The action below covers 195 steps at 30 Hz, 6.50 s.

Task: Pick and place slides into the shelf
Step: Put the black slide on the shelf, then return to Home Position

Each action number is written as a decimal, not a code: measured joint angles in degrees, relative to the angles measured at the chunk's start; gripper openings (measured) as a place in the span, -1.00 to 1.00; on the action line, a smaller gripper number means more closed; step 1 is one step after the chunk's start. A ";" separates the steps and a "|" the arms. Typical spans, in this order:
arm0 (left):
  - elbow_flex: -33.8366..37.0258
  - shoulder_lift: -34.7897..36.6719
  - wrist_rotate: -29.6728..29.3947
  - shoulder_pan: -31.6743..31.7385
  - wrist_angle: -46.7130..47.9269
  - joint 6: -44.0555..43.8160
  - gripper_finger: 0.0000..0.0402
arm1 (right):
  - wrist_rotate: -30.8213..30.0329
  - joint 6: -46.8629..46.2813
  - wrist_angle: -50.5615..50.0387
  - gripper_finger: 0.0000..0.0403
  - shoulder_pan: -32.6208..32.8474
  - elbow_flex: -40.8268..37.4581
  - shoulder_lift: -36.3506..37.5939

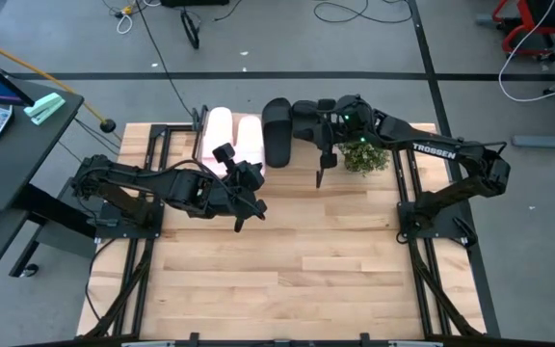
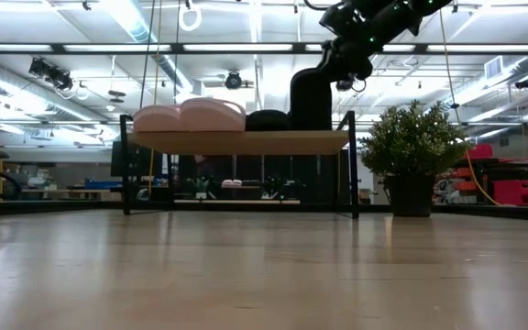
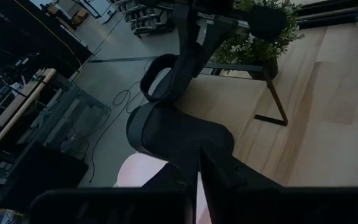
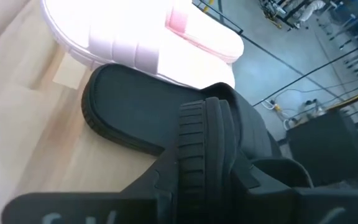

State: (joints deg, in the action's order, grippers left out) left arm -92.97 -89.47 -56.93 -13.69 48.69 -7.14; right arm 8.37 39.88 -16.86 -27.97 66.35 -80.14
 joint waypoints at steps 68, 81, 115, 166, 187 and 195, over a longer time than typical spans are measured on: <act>1.12 0.06 8.17 8.91 -0.78 -1.30 -0.96 | -8.29 -4.17 -11.58 -0.97 12.19 -0.15 -0.07; 21.76 6.43 11.51 10.24 -11.96 4.93 -0.94 | -13.89 -8.05 -9.05 -0.99 13.68 -1.06 5.62; 57.64 38.16 50.12 5.22 -51.83 10.98 -0.98 | -29.30 -34.03 6.71 -1.00 39.56 -33.09 30.12; 72.83 39.76 88.61 36.37 -75.72 19.74 -0.98 | -19.53 -38.54 29.63 -1.00 30.64 -55.80 57.56; 72.75 39.08 88.19 39.69 -93.70 5.94 -0.98 | -5.93 -32.09 35.82 -1.00 16.72 -55.80 57.55; 72.76 38.83 79.59 39.20 -88.11 -2.10 -0.98 | -6.73 -34.05 34.24 -1.00 16.50 -55.80 57.29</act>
State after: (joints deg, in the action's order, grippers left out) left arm -20.21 -50.64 22.66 25.51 -39.43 -9.23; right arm 1.64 5.83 17.38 -11.47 10.55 -22.85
